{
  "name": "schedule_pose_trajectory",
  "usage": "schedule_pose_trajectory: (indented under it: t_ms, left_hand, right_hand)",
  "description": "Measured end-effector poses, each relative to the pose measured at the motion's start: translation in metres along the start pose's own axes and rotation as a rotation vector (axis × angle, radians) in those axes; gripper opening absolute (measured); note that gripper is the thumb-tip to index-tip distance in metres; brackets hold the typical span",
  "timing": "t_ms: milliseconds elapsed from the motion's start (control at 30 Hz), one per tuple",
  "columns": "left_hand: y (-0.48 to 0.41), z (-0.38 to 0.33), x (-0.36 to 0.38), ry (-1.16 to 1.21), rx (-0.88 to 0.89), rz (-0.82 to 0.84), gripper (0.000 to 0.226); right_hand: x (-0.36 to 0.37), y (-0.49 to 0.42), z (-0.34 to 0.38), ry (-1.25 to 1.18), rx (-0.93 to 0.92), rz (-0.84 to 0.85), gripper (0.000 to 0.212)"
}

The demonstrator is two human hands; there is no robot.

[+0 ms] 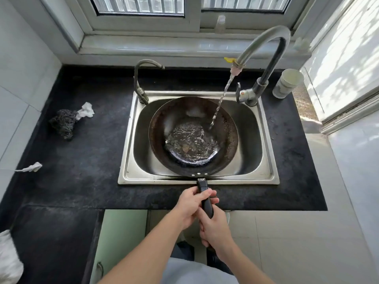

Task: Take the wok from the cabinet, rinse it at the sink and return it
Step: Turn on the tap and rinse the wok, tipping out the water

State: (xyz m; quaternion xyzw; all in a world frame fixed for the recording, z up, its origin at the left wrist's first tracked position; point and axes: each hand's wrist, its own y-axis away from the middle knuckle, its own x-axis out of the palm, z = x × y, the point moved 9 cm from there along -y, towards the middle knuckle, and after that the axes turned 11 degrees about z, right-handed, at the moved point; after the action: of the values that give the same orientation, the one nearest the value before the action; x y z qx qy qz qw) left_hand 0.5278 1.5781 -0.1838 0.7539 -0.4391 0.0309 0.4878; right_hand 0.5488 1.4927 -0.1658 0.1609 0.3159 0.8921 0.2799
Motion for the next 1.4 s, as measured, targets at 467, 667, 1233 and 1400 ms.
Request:
schedule_pose_trajectory:
  t_ms: [467,667,1233,1400]
  left_hand:
    - [0.002,-0.010,0.011,-0.030,0.055,0.049,0.019]
    - [0.006,-0.037,0.021,0.026,0.099,0.078,0.017]
    - [-0.007,-0.038,0.051,0.084,0.113,0.109,0.016]
    - [-0.003,-0.043,0.039,0.113,0.167,0.027,0.022]
  right_hand:
    - [-0.015,0.000,0.001,0.196,-0.102,-0.003,0.012]
    - [-0.011,-0.002,0.031,0.132,-0.071,0.039,0.030]
    - [-0.043,0.002,0.042,0.195,-0.016,0.010,0.028]
    - [-0.036,-0.002,0.049,0.220,-0.036,0.065,0.027]
